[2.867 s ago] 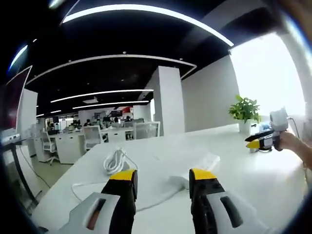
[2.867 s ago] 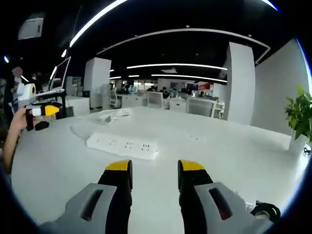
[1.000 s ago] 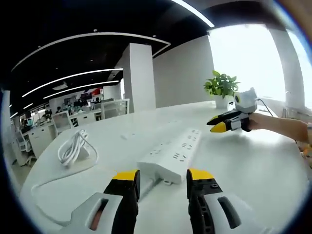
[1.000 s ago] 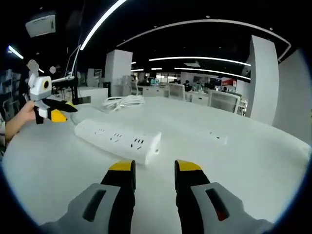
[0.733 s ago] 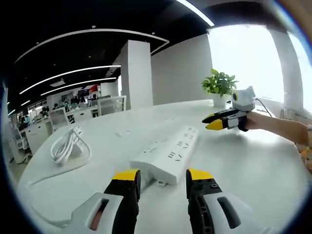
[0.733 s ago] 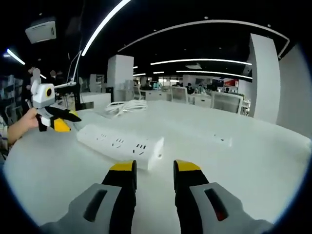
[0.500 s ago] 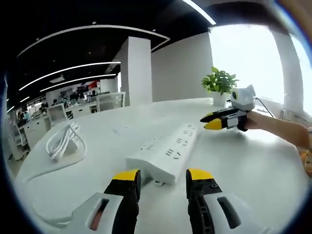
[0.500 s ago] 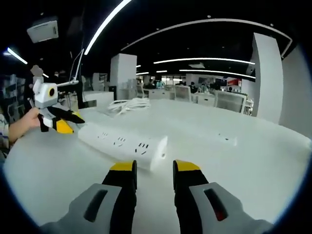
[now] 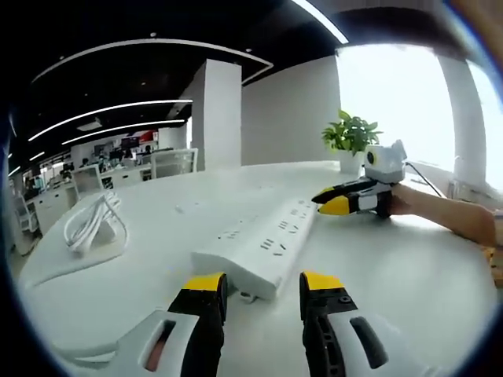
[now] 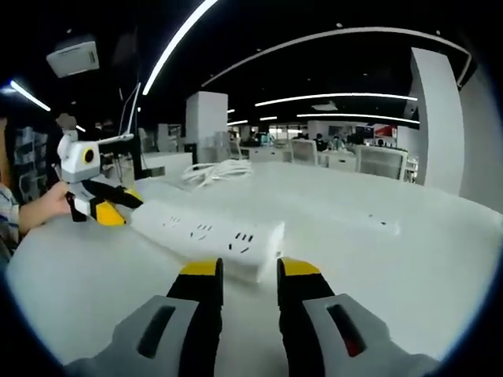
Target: Straighten the power strip on the desk, plug the charger into it
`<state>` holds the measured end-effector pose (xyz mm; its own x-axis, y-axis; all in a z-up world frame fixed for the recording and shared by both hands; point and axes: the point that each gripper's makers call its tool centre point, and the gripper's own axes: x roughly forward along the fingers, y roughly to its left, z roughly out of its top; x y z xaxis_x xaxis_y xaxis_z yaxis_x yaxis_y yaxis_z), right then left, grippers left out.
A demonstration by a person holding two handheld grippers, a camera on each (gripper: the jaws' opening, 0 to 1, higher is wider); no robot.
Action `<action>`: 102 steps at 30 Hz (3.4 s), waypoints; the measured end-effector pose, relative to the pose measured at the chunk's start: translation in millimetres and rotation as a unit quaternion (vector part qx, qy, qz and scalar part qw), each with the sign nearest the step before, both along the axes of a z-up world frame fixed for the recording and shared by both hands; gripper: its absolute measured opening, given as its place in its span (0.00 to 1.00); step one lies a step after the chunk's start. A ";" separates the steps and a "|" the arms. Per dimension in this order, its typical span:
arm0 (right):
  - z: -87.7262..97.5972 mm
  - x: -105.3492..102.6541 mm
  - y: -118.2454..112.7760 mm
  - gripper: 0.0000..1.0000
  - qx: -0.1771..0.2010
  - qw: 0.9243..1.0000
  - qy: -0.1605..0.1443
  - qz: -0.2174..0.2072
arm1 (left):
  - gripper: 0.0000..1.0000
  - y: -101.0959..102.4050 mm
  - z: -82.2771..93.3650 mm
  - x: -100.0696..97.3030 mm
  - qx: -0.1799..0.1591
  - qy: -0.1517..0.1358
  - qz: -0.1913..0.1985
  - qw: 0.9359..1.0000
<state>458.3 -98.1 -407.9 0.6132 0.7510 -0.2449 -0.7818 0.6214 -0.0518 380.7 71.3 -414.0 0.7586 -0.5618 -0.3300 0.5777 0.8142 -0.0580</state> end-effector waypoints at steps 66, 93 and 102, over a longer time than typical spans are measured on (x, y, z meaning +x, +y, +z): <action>-3.5 -14.9 10.6 0.24 -0.042 0.999 0.006 0.009 | 0.27 7.2 -1.6 6.2 -0.033 0.019 -0.002 0.999; -2.8 -24.6 11.0 0.24 -0.054 0.998 0.012 0.023 | 0.27 9.2 -1.7 1.6 -0.018 0.018 -0.007 1.000; -1.5 -28.5 10.2 0.24 -0.058 0.998 0.017 0.035 | 0.27 10.6 -1.8 -1.4 -0.014 0.019 -0.011 1.000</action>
